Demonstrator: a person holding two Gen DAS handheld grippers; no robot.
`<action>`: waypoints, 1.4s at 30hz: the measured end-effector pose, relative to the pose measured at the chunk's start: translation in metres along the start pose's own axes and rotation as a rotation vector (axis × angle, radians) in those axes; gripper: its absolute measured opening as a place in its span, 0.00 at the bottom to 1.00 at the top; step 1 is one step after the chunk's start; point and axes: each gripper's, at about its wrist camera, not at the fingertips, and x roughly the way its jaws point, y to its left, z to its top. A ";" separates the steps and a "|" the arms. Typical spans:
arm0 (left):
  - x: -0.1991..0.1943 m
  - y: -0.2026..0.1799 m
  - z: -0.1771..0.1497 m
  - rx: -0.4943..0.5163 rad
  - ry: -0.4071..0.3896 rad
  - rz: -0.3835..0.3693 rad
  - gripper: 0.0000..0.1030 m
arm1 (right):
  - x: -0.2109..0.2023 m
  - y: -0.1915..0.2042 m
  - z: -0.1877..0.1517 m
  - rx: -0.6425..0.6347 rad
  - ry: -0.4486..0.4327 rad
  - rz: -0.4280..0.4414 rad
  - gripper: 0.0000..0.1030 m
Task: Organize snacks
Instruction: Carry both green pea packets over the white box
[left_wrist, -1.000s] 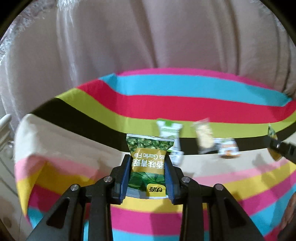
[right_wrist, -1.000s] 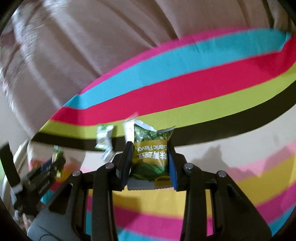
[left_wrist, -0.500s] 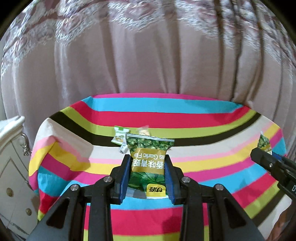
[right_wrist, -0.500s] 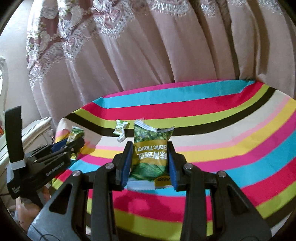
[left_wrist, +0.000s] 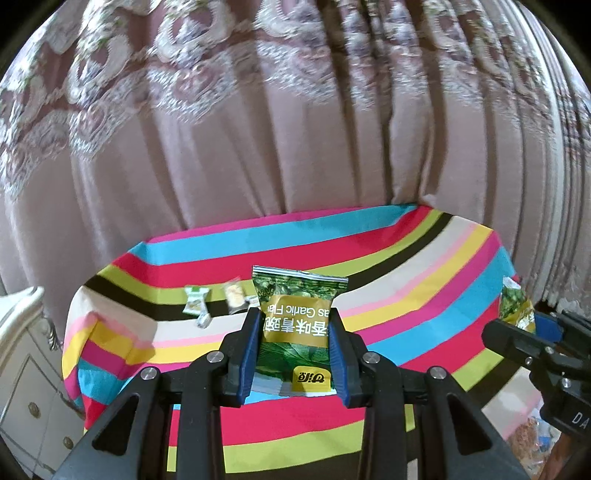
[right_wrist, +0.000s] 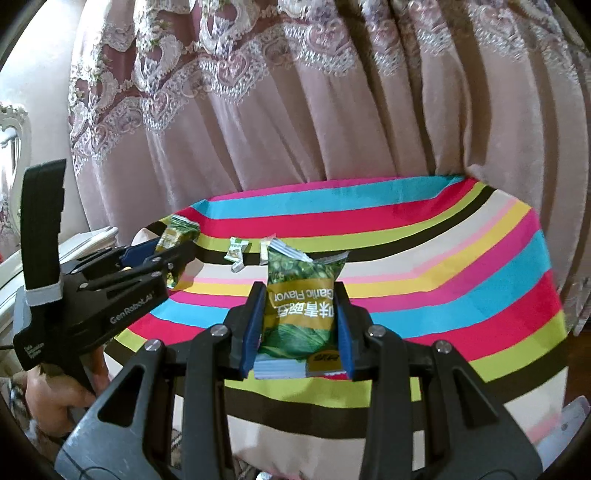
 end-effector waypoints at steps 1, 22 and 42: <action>-0.005 -0.006 0.001 0.013 -0.007 -0.006 0.34 | -0.006 -0.001 -0.001 -0.003 -0.004 -0.002 0.38; -0.072 -0.138 0.009 0.283 -0.096 -0.202 0.34 | -0.153 -0.078 -0.036 0.059 -0.079 -0.214 0.38; -0.101 -0.290 -0.059 0.605 0.012 -0.524 0.34 | -0.243 -0.178 -0.137 0.296 0.089 -0.503 0.38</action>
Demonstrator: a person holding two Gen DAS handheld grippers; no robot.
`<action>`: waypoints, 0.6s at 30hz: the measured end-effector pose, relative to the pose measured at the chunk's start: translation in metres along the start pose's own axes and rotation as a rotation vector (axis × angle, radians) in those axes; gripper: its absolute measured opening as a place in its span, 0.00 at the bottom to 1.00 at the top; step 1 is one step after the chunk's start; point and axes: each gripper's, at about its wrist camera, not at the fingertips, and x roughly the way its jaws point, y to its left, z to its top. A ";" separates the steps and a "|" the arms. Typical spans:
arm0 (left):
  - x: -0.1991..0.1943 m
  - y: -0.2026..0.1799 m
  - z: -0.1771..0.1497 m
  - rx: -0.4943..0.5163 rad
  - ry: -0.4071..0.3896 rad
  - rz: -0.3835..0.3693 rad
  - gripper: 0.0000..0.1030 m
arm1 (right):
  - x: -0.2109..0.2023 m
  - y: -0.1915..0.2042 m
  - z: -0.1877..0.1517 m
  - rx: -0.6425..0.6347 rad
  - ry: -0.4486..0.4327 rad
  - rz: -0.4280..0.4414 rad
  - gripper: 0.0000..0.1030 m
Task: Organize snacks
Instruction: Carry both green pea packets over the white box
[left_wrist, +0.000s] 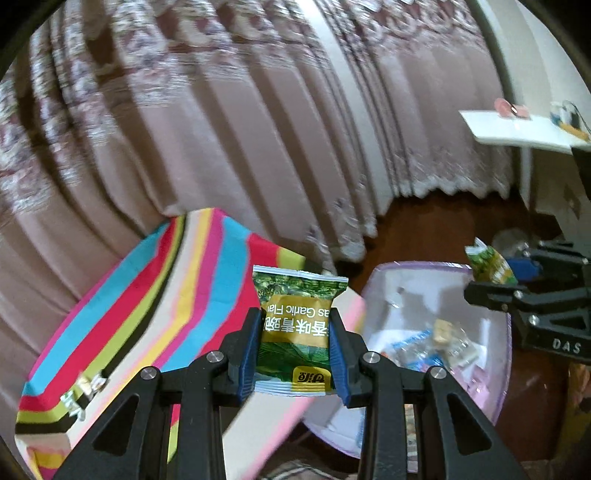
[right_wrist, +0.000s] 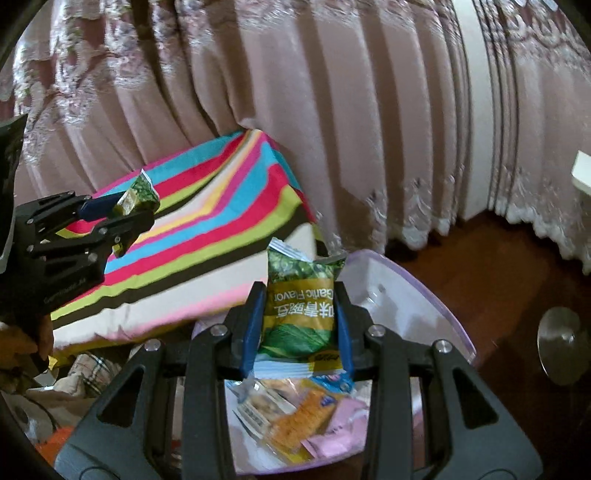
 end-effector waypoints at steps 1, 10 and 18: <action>0.003 -0.007 -0.001 0.013 0.011 -0.013 0.34 | 0.000 -0.005 -0.003 0.011 0.008 -0.006 0.38; 0.024 -0.048 -0.006 0.089 0.070 -0.092 0.34 | 0.009 -0.025 -0.018 0.053 0.069 -0.029 0.38; 0.038 -0.059 -0.011 0.107 0.103 -0.135 0.35 | 0.020 -0.030 -0.027 0.073 0.120 -0.046 0.39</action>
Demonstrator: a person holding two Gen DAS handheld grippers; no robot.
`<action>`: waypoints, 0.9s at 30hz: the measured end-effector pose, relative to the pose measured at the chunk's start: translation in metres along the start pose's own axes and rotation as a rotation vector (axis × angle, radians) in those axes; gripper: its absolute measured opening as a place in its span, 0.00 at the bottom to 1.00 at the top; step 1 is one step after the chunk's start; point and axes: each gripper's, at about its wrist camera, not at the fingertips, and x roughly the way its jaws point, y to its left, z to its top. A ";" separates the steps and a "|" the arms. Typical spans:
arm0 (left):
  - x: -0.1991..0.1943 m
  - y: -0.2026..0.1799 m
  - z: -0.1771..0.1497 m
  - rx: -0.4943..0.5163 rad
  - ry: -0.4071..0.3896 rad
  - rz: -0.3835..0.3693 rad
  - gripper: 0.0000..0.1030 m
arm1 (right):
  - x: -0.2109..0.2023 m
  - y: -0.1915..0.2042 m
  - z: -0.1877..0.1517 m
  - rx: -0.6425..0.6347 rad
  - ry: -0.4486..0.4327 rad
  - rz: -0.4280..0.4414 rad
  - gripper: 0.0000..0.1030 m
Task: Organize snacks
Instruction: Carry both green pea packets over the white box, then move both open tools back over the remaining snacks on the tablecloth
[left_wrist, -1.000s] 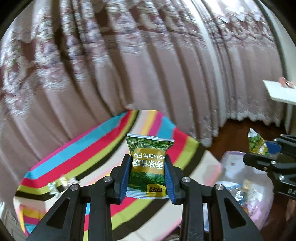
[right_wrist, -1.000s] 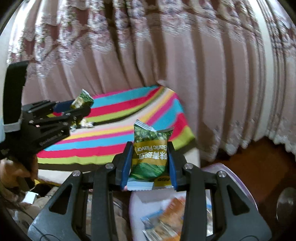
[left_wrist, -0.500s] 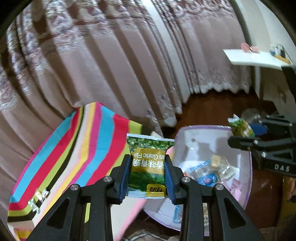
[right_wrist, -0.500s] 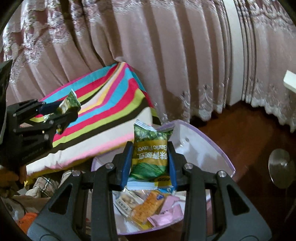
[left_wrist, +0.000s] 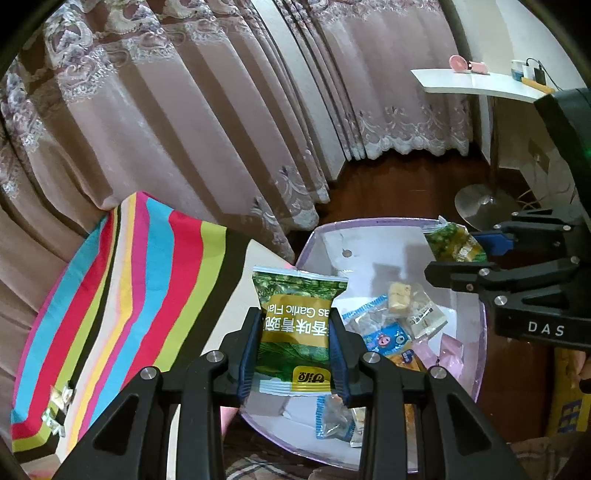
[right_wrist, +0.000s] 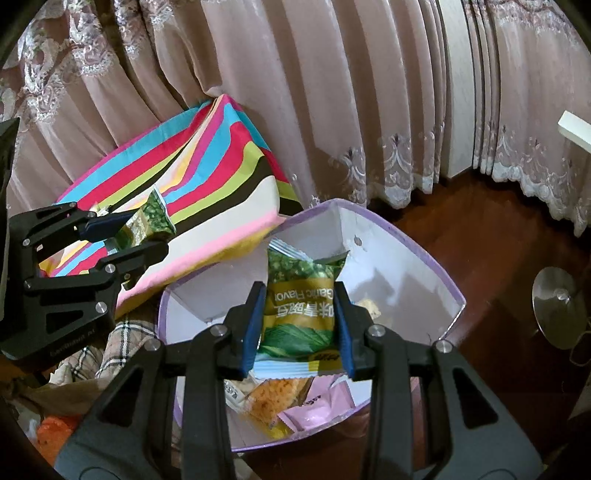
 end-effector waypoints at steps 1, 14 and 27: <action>0.001 0.000 0.000 -0.005 0.001 -0.008 0.36 | 0.001 0.000 0.000 0.001 0.005 -0.001 0.39; -0.007 0.019 -0.010 -0.054 -0.060 0.026 0.75 | 0.007 0.011 0.008 -0.019 0.029 -0.024 0.59; -0.035 0.199 -0.120 -0.480 -0.045 0.291 0.83 | 0.049 0.114 0.076 -0.182 0.004 0.134 0.72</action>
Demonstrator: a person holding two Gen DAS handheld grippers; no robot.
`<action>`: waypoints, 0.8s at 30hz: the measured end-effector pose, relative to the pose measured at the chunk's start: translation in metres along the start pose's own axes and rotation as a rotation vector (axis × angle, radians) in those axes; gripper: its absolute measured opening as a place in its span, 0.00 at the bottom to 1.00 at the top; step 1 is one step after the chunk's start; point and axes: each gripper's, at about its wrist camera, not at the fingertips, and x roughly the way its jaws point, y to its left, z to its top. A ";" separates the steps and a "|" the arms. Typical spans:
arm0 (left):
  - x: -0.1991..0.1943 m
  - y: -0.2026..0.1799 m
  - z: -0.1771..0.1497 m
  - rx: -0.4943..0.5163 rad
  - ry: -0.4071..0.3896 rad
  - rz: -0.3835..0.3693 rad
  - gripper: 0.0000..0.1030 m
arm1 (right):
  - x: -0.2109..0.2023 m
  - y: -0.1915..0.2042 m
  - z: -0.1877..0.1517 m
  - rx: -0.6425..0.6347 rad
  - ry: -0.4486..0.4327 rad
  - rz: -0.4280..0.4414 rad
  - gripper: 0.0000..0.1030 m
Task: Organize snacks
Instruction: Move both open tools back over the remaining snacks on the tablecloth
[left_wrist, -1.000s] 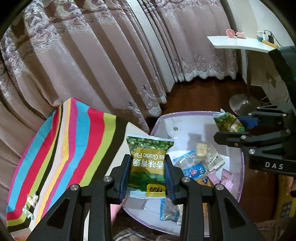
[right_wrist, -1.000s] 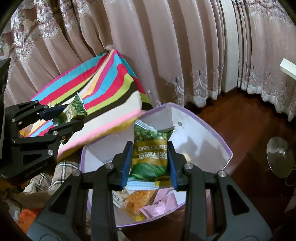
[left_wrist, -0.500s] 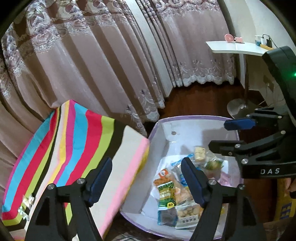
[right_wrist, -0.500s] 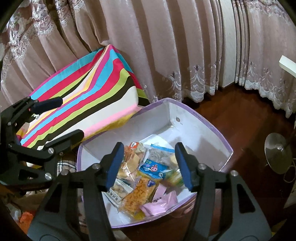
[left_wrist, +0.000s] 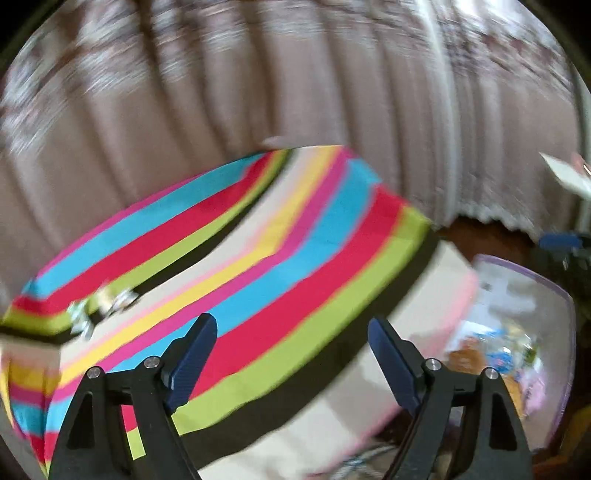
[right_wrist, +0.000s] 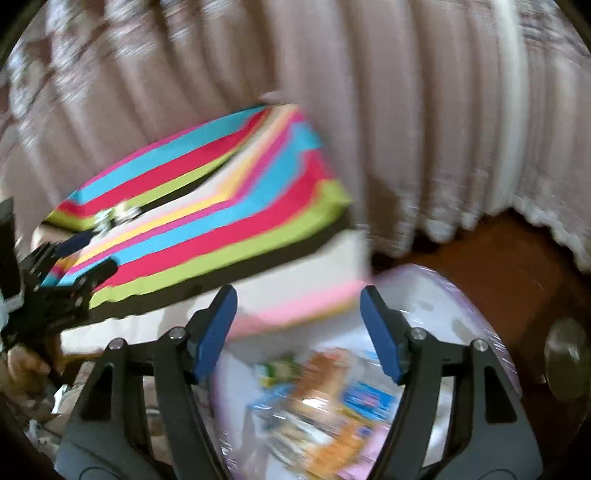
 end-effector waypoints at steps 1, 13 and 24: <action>0.007 0.023 -0.005 -0.038 0.020 0.032 0.84 | 0.012 0.018 0.005 -0.037 0.014 0.033 0.73; 0.079 0.287 -0.068 -0.420 0.190 0.366 0.84 | 0.217 0.261 0.064 -0.364 0.231 0.347 0.80; 0.175 0.409 -0.085 -0.651 0.238 0.345 0.84 | 0.379 0.384 0.125 -0.335 0.315 0.424 0.80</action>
